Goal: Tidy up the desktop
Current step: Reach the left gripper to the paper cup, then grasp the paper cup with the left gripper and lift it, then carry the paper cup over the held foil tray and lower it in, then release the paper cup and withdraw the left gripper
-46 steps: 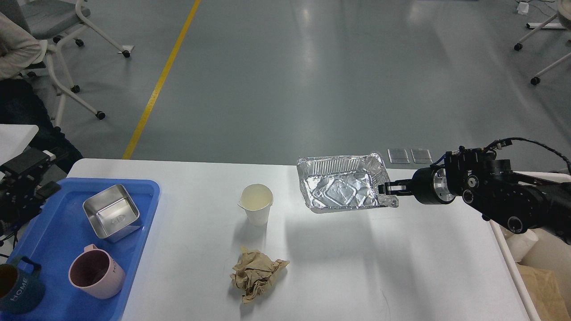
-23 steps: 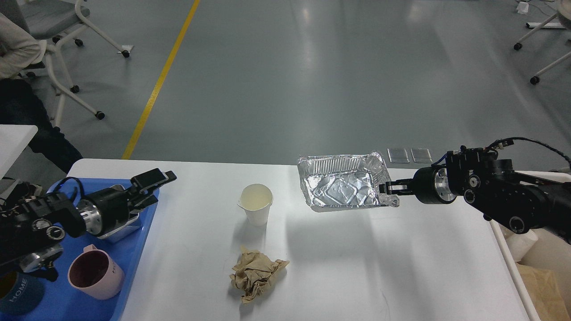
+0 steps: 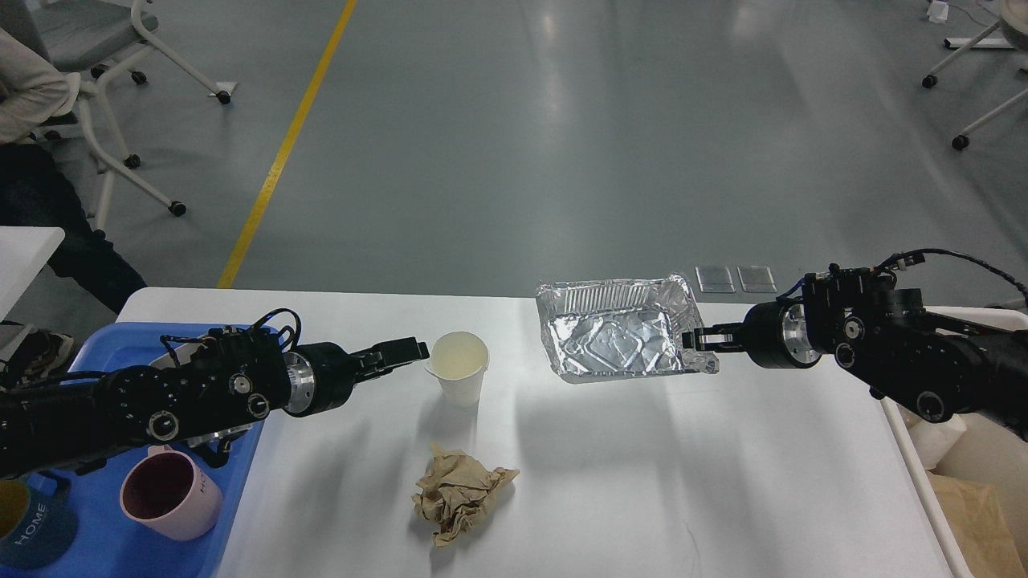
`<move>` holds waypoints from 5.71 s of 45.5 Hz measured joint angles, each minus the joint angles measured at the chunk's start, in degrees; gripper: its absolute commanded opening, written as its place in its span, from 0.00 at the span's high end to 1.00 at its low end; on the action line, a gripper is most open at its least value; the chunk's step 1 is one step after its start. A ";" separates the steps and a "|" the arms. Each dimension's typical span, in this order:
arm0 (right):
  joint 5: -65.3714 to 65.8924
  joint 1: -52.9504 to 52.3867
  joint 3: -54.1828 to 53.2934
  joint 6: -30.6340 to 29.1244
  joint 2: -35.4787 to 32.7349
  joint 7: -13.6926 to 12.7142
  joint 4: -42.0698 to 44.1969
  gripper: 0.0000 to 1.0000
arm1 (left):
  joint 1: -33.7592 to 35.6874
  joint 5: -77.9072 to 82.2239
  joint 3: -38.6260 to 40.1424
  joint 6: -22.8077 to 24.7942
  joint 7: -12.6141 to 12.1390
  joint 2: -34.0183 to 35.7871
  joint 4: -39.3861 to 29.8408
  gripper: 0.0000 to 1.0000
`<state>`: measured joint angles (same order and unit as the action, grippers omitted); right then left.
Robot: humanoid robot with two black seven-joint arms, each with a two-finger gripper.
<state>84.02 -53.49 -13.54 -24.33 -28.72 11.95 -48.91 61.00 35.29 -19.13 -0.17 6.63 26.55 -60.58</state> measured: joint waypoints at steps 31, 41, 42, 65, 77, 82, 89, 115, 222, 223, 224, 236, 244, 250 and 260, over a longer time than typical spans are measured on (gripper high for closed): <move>-0.08 0.81 -0.79 0.33 -1.90 0.00 -0.83 1.00 | -0.35 -0.06 -4.45 -0.06 0.42 -12.16 12.47 0.40; -0.08 1.41 -0.87 0.97 -2.03 0.00 -1.16 1.00 | -0.79 -0.05 -6.41 -0.09 -0.12 -15.31 16.81 0.85; -0.08 1.43 -0.88 0.98 -2.04 0.00 -1.16 1.00 | -0.82 -0.05 -6.57 -0.06 -0.15 -15.45 16.99 0.90; -0.08 1.46 -0.81 1.21 -2.04 0.00 -1.20 1.00 | -0.38 -0.31 -6.49 2.87 1.05 -15.57 18.35 1.00; -0.16 1.51 -0.75 1.21 -1.96 0.00 -1.17 1.00 | 2.00 -1.07 -6.73 4.21 1.22 -12.16 15.56 1.00; -0.70 1.51 -0.44 1.11 -1.95 0.02 -1.13 1.00 | 2.63 -0.99 -6.73 4.67 1.33 -7.87 12.75 1.00; -1.68 1.42 -0.07 1.04 -1.78 0.02 -1.33 1.00 | 3.89 -0.83 -6.62 4.69 1.37 -0.21 7.34 1.00; -1.79 -3.21 5.36 0.93 6.51 0.00 0.14 1.00 | 18.88 -2.59 -6.06 4.76 1.08 15.26 -11.79 1.00; -2.63 -5.92 9.22 0.84 11.92 0.00 3.72 1.00 | 22.18 -14.41 -11.73 4.05 -3.27 -21.76 6.88 0.13; -2.63 -5.92 9.23 0.82 11.87 0.00 3.72 1.00 | 22.35 -14.41 -11.46 3.89 -3.38 -21.12 5.91 0.13; -2.63 -5.92 9.25 0.82 11.76 0.00 3.72 1.00 | 22.56 -14.41 -11.20 3.58 -3.52 -20.24 4.60 0.13; -2.63 -5.88 9.39 0.82 10.50 0.00 3.78 1.00 | 24.96 -14.18 -10.59 -7.62 -3.97 -4.44 -13.09 0.13; -2.63 -5.62 9.42 0.86 10.41 0.01 3.93 1.00 | 25.00 -13.60 -9.99 -10.80 -3.77 13.16 -24.16 0.13; -2.63 -5.59 9.58 0.87 10.69 0.00 4.14 1.00 | 23.33 -13.22 -9.97 -10.92 -3.45 25.05 -26.75 0.13; -2.63 -5.64 9.76 0.87 10.76 0.00 4.78 1.00 | 17.39 -9.99 -9.98 -10.44 -2.65 38.82 -28.72 0.13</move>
<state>81.39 -59.13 -3.78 -23.46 -17.97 11.95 -44.13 78.38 25.30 -29.11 -10.61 3.99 65.37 -89.30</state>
